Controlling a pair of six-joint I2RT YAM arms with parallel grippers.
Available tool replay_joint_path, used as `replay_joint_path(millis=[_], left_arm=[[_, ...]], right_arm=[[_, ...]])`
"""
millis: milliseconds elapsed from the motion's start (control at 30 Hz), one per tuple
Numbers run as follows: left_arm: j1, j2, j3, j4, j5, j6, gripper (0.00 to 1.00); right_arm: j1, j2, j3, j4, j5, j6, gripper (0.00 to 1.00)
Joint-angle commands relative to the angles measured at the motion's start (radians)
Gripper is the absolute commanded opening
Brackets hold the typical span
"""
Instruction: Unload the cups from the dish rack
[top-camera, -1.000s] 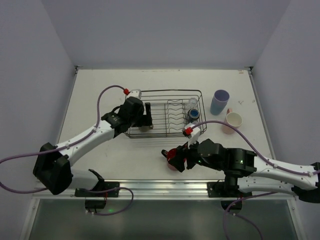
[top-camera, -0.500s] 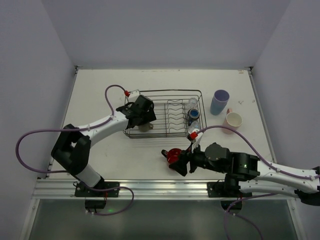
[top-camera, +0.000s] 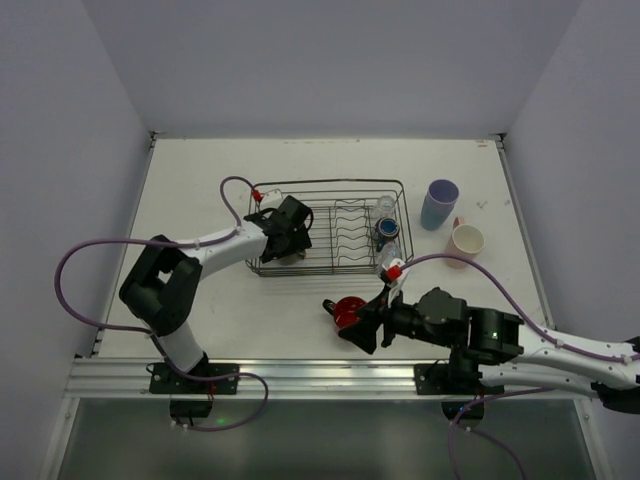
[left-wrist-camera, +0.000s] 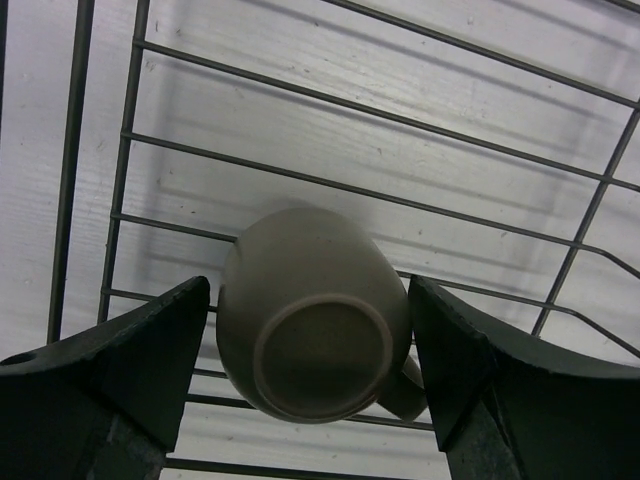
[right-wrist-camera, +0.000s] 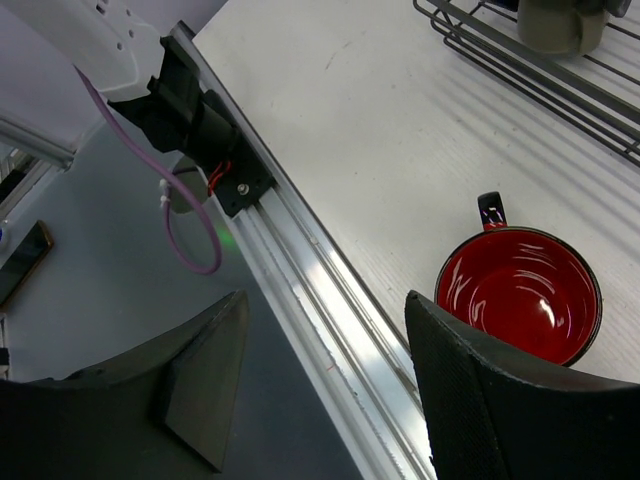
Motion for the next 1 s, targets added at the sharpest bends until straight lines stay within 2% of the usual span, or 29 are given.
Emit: replay_joint_path(millis=[0, 33, 67, 167, 367, 533, 633, 867, 967], left_arm=[[-0.003, 0.012, 0.036, -0.010, -0.067, -0.028, 0.83], [-0.003, 0.009, 0.035, -0.012, -0.077, -0.028, 0.79], [-0.004, 0.005, 0.029, -0.010, -0.078, -0.028, 0.69], [-0.003, -0.023, 0.018, 0.008, -0.078, -0.021, 0.50], [-0.004, -0.070, 0.035, 0.011, -0.057, 0.015, 0.26], [-0.003, -0.144, 0.039, 0.031, -0.014, 0.051, 0.19], [-0.003, -0.221, 0.013, 0.086, 0.034, 0.072, 0.16], [-0.003, -0.445, -0.109, 0.313, 0.215, 0.095, 0.15], [0.000, -0.527, -0.140, 0.361, 0.293, 0.069, 0.13]], right_arm=[[0.004, -0.012, -0.026, 0.079, 0.009, -0.007, 0.67], [0.004, -0.012, -0.029, 0.084, 0.007, -0.007, 0.67], [0.004, -0.010, -0.031, 0.084, 0.007, -0.007, 0.67], [0.004, 0.002, -0.025, 0.076, 0.006, -0.015, 0.66], [0.004, 0.042, -0.010, 0.096, 0.013, -0.029, 0.67], [0.003, 0.098, 0.007, 0.142, 0.071, -0.027, 0.67], [0.003, 0.103, -0.002, 0.232, 0.110, -0.015, 0.67], [-0.037, 0.143, -0.078, 0.570, 0.131, -0.016, 0.66], [-0.121, 0.158, -0.101, 0.680, 0.044, -0.027, 0.66]])
